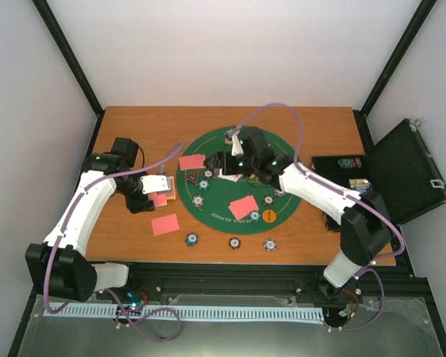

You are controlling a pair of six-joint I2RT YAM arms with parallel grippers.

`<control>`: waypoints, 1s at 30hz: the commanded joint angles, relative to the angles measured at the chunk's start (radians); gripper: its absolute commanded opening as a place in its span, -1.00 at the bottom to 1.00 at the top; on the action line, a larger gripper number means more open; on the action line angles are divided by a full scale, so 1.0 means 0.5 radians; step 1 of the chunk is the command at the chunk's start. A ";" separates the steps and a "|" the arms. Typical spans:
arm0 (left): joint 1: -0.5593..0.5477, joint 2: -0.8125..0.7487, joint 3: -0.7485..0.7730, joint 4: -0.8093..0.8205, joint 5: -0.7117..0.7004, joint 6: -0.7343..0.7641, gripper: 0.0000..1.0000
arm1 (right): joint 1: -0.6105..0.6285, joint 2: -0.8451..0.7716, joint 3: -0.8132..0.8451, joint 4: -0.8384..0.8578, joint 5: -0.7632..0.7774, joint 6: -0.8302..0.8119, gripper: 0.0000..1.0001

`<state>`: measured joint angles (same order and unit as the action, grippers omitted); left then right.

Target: Distribute texas hold em gaming equipment

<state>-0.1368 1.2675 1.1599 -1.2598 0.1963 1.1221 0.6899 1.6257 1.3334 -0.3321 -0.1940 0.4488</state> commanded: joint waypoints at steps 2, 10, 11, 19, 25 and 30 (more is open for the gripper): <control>-0.003 -0.066 0.110 -0.044 0.082 -0.001 -0.80 | 0.089 0.109 -0.409 0.746 -0.855 0.846 0.75; -0.003 -0.070 0.115 -0.036 0.070 -0.006 -0.80 | 0.217 0.315 -0.431 1.228 -1.094 1.162 0.74; -0.004 -0.068 0.118 -0.034 0.070 -0.005 -0.80 | 0.230 0.332 -0.424 1.254 -1.098 1.181 0.74; -0.004 -0.050 0.119 -0.035 0.083 -0.004 -0.80 | 0.318 0.461 -0.369 1.442 -1.118 1.329 0.70; -0.003 -0.053 0.112 -0.024 0.091 -0.002 -0.80 | 0.374 0.562 -0.300 1.601 -1.164 1.444 0.67; -0.003 -0.038 0.104 -0.025 0.101 -0.005 -0.80 | 0.421 0.630 -0.268 1.745 -1.171 1.544 0.64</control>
<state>-0.1368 1.2518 1.1755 -1.2652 0.2157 1.1217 0.8753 1.9144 1.1660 0.4309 -0.7628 1.1645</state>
